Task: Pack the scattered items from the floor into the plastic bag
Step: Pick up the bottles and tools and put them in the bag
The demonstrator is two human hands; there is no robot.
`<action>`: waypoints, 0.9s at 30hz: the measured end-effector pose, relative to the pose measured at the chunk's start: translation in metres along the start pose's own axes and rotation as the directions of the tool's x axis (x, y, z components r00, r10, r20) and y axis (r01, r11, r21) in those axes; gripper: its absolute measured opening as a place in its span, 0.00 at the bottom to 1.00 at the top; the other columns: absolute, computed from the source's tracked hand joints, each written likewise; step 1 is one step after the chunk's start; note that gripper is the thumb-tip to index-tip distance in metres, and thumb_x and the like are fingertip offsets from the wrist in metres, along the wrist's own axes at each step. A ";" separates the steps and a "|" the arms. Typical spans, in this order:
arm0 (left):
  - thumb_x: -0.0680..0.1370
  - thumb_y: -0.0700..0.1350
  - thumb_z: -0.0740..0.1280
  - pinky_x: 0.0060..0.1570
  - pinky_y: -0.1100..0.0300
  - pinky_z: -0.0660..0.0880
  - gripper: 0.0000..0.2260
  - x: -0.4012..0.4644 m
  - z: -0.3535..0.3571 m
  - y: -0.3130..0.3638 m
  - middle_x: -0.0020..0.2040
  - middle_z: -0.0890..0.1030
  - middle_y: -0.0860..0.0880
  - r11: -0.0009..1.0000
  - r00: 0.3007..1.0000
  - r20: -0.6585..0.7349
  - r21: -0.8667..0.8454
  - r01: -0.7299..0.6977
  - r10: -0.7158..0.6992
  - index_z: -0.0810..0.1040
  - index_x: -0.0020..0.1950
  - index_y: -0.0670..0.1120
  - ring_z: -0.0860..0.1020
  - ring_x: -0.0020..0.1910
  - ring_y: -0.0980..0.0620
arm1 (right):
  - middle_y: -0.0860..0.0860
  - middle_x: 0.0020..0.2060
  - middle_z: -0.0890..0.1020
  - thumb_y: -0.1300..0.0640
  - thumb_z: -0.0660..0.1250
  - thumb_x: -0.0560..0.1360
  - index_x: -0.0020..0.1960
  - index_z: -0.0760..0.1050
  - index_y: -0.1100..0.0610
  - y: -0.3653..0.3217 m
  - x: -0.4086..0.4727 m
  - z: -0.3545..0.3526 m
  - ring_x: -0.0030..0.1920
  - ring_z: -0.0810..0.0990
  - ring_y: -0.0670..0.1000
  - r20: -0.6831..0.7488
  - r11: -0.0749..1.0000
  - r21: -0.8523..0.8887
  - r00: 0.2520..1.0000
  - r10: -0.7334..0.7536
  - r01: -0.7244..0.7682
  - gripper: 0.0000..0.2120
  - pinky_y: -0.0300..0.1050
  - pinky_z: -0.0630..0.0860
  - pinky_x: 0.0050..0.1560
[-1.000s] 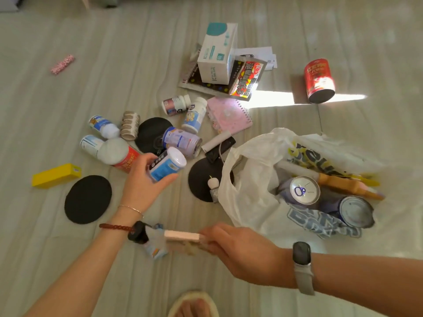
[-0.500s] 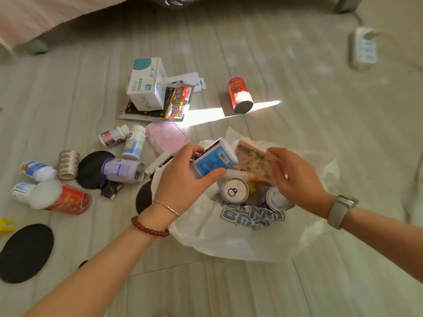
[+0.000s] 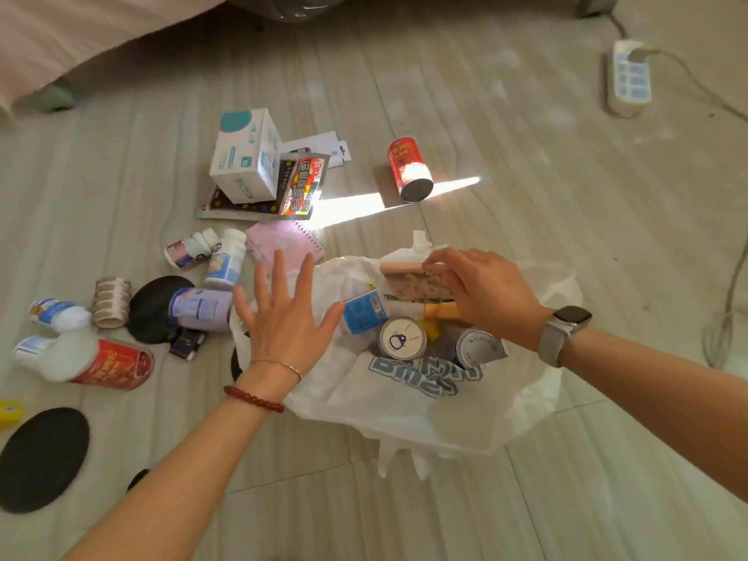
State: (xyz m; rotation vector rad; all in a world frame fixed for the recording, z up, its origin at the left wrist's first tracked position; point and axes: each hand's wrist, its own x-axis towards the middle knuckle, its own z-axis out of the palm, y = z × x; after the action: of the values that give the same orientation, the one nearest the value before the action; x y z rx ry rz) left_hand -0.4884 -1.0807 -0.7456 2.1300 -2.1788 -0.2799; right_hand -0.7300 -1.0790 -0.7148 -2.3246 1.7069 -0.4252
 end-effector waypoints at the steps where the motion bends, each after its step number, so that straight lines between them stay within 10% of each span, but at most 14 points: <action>1: 0.75 0.64 0.54 0.70 0.39 0.45 0.33 0.006 0.002 -0.005 0.77 0.45 0.44 0.995 0.990 0.119 -0.056 0.079 -0.072 0.45 0.75 0.54 0.45 0.75 0.42 | 0.56 0.53 0.81 0.56 0.65 0.75 0.64 0.70 0.54 0.000 0.000 0.001 0.50 0.77 0.57 0.033 1.000 -0.009 0.999 -0.006 0.007 0.18 0.42 0.65 0.44; 5: 0.76 0.59 0.58 0.69 0.48 0.61 0.32 0.021 0.012 -0.019 0.74 0.60 0.43 0.762 0.869 0.465 -0.498 0.415 -0.170 0.53 0.74 0.46 0.62 0.71 0.43 | 0.56 0.53 0.81 0.58 0.62 0.77 0.64 0.70 0.54 0.000 -0.001 0.008 0.50 0.77 0.57 0.032 0.998 -0.054 0.999 -0.017 0.019 0.16 0.43 0.67 0.43; 7: 0.76 0.55 0.62 0.53 0.56 0.70 0.21 0.016 0.013 -0.014 0.53 0.78 0.45 0.739 0.910 0.383 -0.565 0.367 -0.159 0.73 0.61 0.41 0.73 0.54 0.46 | 0.57 0.53 0.81 0.59 0.62 0.76 0.63 0.71 0.56 -0.001 0.000 0.007 0.50 0.78 0.58 -0.026 1.000 0.003 0.999 -0.020 0.020 0.15 0.43 0.68 0.43; 9: 0.76 0.50 0.63 0.39 0.60 0.67 0.14 0.014 0.005 -0.005 0.36 0.75 0.47 0.713 0.953 0.245 -0.635 0.298 -0.179 0.76 0.43 0.40 0.72 0.42 0.48 | 0.56 0.55 0.80 0.58 0.59 0.78 0.63 0.71 0.56 -0.004 0.000 0.008 0.52 0.78 0.57 -0.031 0.996 0.083 0.999 -0.014 0.016 0.14 0.43 0.70 0.44; 15: 0.77 0.46 0.63 0.44 0.56 0.66 0.14 0.032 -0.027 0.000 0.46 0.77 0.36 0.809 0.968 -0.111 -0.575 0.122 -0.225 0.75 0.50 0.34 0.74 0.51 0.39 | 0.53 0.60 0.74 0.59 0.58 0.77 0.67 0.66 0.52 -0.006 0.003 0.029 0.58 0.71 0.55 0.244 0.968 -0.223 0.968 -0.061 0.117 0.18 0.47 0.67 0.56; 20: 0.77 0.49 0.61 0.45 0.59 0.67 0.14 0.019 -0.013 -0.007 0.47 0.77 0.44 0.849 0.998 0.021 -0.523 0.068 -0.067 0.74 0.53 0.38 0.74 0.47 0.46 | 0.55 0.61 0.72 0.56 0.54 0.78 0.63 0.71 0.56 -0.007 0.003 0.035 0.59 0.69 0.56 0.356 0.904 -0.422 0.930 0.092 0.072 0.15 0.51 0.66 0.59; 24: 0.77 0.48 0.62 0.57 0.60 0.66 0.16 0.007 -0.020 -0.024 0.57 0.73 0.49 0.776 0.999 0.027 -0.629 0.050 -0.042 0.72 0.63 0.45 0.71 0.55 0.53 | 0.58 0.59 0.76 0.56 0.57 0.76 0.64 0.71 0.57 -0.026 -0.002 0.027 0.58 0.74 0.60 0.178 0.961 -0.265 0.984 -0.033 0.080 0.17 0.55 0.70 0.56; 27: 0.79 0.46 0.58 0.53 0.67 0.64 0.15 -0.008 -0.032 -0.051 0.56 0.71 0.50 0.674 0.971 -0.051 -0.729 0.123 -0.233 0.72 0.63 0.43 0.69 0.57 0.55 | 0.58 0.55 0.79 0.57 0.57 0.72 0.60 0.71 0.57 -0.065 -0.001 0.027 0.53 0.76 0.58 -0.026 0.921 -0.083 0.923 -0.383 0.380 0.17 0.52 0.73 0.53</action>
State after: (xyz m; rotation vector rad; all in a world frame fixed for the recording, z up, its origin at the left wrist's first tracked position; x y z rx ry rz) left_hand -0.4320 -1.0764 -0.7232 1.7976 -1.4043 -0.8222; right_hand -0.6629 -1.0588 -0.7173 -2.7303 1.2983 -0.4854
